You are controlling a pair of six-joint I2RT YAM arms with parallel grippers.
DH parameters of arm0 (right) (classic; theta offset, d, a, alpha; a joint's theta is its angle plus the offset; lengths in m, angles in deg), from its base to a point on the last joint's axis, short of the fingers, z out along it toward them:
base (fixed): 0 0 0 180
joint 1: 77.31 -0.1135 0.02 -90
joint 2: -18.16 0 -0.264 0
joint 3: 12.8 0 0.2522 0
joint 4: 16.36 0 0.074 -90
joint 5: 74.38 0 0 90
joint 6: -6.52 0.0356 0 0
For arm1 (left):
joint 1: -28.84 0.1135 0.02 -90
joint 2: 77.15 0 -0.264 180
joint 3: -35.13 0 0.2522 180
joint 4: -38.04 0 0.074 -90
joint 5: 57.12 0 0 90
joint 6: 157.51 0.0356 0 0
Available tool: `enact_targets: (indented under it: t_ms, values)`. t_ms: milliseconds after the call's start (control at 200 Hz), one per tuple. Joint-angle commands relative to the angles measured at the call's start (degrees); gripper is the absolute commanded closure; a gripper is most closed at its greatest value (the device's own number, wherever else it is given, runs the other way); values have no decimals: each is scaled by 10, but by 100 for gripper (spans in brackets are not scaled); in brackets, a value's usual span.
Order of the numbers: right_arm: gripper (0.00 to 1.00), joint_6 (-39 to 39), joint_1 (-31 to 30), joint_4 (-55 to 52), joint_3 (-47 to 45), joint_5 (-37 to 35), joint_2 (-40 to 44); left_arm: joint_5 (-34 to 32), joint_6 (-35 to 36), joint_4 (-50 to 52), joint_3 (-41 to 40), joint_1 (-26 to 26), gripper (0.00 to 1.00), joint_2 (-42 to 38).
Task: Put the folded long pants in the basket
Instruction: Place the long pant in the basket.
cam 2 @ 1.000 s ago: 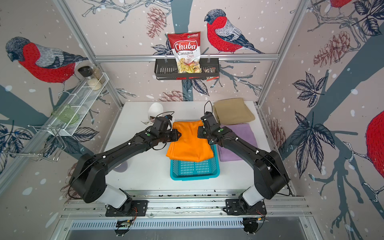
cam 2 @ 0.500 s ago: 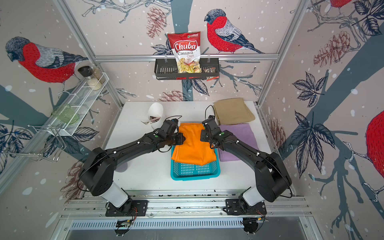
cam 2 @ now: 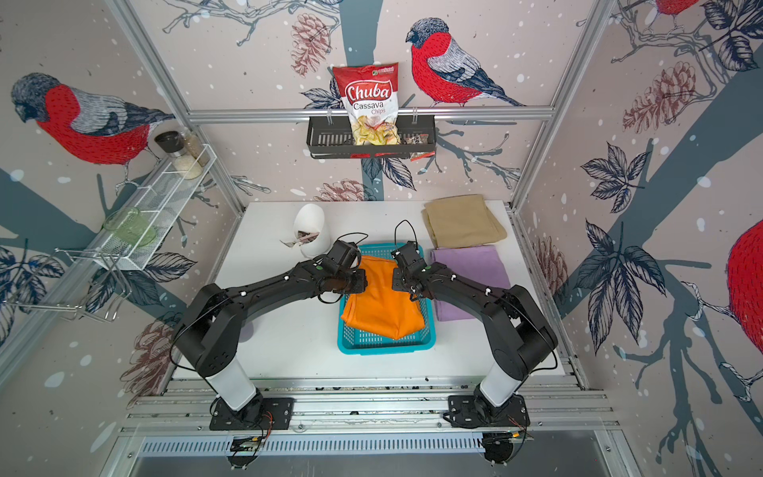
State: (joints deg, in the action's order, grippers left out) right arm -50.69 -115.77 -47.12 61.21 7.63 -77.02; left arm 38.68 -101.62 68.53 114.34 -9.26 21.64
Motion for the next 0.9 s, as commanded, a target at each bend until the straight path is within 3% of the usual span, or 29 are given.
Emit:
enact_targets:
  t_ms: [0,150,310,385,705,750,845,895]
  values:
    - [96,-20,-3,13,16,-13,-6,-11,1,9,2,-2,76,-2]
    - [70,-31,-4,3,45,-13,-10,-38,-1,37,24,-2,6,-16]
    - [39,-40,-4,-8,68,-6,2,-58,17,59,69,2,3,-30]
    - [32,-44,-3,-9,72,-6,8,-60,25,63,95,5,3,-34]
    - [30,-68,47,-36,85,-8,46,-54,22,79,166,53,3,-32]
    - [30,-74,61,-33,85,-2,52,-17,13,66,166,75,3,-26]
    - [30,-83,112,-26,91,40,52,138,1,8,175,117,3,8]
    - [30,-85,141,-19,96,66,48,153,-1,-11,192,116,4,28]
